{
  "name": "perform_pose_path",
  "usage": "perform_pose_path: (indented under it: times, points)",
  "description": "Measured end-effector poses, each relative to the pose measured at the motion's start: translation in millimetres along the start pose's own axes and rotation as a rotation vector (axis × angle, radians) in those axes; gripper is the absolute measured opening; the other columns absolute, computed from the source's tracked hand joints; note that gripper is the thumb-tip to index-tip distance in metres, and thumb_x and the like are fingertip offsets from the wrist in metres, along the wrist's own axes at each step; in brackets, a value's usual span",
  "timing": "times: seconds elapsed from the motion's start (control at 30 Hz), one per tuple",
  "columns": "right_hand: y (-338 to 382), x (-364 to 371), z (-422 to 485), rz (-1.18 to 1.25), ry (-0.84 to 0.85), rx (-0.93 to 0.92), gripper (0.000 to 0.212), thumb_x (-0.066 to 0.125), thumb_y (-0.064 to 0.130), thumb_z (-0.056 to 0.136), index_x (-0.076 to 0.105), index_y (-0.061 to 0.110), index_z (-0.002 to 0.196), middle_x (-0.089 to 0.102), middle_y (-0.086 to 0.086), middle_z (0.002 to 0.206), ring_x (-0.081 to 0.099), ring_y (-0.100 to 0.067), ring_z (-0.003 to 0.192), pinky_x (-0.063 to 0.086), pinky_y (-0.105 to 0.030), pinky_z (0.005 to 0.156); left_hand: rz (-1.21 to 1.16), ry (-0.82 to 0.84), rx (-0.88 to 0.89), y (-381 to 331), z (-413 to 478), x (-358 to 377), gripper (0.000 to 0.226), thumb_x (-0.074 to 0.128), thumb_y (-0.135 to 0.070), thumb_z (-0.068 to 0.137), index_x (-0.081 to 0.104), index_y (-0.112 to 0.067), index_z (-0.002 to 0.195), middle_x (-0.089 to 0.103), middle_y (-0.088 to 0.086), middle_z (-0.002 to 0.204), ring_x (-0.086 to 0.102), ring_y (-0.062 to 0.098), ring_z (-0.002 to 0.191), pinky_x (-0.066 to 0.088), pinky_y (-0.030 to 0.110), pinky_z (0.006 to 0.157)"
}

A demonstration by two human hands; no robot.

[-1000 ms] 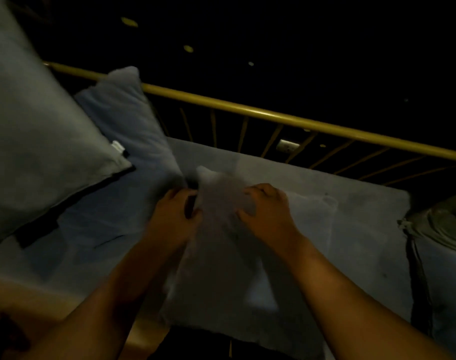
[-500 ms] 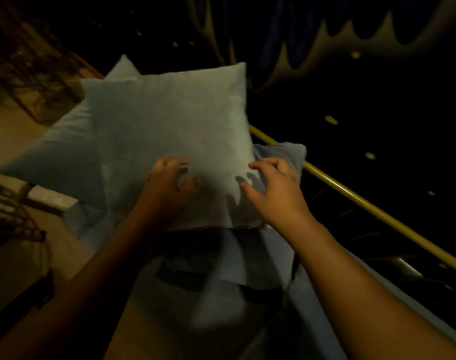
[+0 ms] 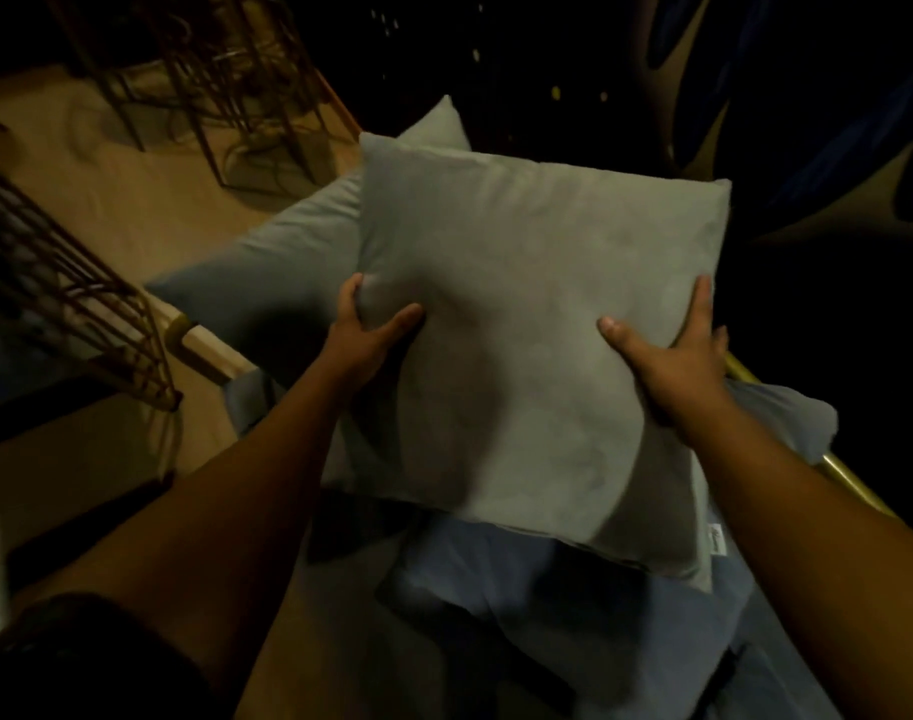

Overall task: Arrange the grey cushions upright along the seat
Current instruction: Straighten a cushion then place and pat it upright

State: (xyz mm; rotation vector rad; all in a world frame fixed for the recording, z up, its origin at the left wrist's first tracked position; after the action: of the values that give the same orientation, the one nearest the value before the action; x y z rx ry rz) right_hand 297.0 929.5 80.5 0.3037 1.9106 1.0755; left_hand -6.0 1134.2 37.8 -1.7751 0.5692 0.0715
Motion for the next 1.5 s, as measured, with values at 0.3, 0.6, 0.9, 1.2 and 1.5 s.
perform_pose_path:
  times: [0.3, 0.6, 0.9, 1.2, 1.5]
  points:
    - [3.2, -25.5, -16.6, 0.196, 0.011, -0.07, 0.112, 0.079, 0.053, 0.064, 0.009, 0.032, 0.15, 0.035, -0.002, 0.15, 0.041, -0.023, 0.132, 0.038, -0.043, 0.108, -0.182, 0.02, 0.119, -39.8, -20.7, 8.3, 0.085, 0.073, -0.043, 0.075, 0.024, -0.027, 0.143, 0.043, 0.0, 0.141, 0.046, 0.012, 0.12, 0.046, 0.023, 0.092]
    - [-44.9, -106.1, -101.1, 0.279, -0.159, -0.027, 0.124, 0.08, 0.067, 0.047, 0.011, 0.039, 0.147, 0.032, 0.001, 0.151, 0.041, -0.021, 0.132, 0.038, -0.05, 0.108, -0.103, 0.143, 0.169, -79.5, -86.0, 41.8, 0.103, 0.078, -0.043, 0.067, 0.015, -0.027, 0.147, 0.039, -0.002, 0.143, 0.044, 0.015, 0.124, 0.044, 0.03, 0.096]
    - [-140.7, -254.7, -205.9, 0.186, -0.434, 0.092, 0.122, 0.084, 0.051, 0.057, 0.006, 0.038, 0.148, 0.033, 0.001, 0.152, 0.041, -0.023, 0.133, 0.038, -0.051, 0.108, 0.034, 0.47, 0.311, -105.3, -196.6, 177.0, 0.112, 0.083, -0.055, 0.048, 0.029, -0.027, 0.142, 0.043, -0.002, 0.144, 0.042, 0.013, 0.128, 0.038, 0.034, 0.105]
    - [-254.0, -395.1, -304.1, 0.146, -0.686, 0.168, 0.125, 0.085, 0.047, 0.057, -0.001, 0.041, 0.147, 0.027, 0.004, 0.154, 0.036, -0.021, 0.137, 0.036, -0.051, 0.109, 0.083, 0.799, 0.329, -122.1, -330.8, 345.9, 0.101, 0.088, -0.023, 0.056, 0.031, -0.02, 0.14, 0.046, -0.001, 0.14, 0.046, 0.014, 0.125, 0.038, 0.035, 0.106]
    - [-349.7, -461.5, -354.1, 0.093, -0.821, 0.242, 0.131, 0.087, 0.035, 0.061, -0.009, 0.032, 0.149, 0.015, 0.001, 0.158, 0.025, -0.019, 0.142, 0.027, -0.036, 0.113, 0.154, 0.895, 0.43, -96.8, -422.2, 444.8, 0.104, 0.087, -0.009, 0.055, 0.027, -0.008, 0.139, 0.042, 0.006, 0.141, 0.043, 0.015, 0.126, 0.037, 0.032, 0.105]
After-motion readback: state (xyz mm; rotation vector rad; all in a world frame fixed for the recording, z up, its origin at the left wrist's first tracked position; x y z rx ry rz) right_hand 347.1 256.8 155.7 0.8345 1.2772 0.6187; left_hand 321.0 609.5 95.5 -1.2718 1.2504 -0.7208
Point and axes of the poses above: each hand's wrist, its own z-axis towards the middle knuckle, its own x-axis out of the palm, y = z × x, the point moved 9 cm from there along z, towards the middle knuckle
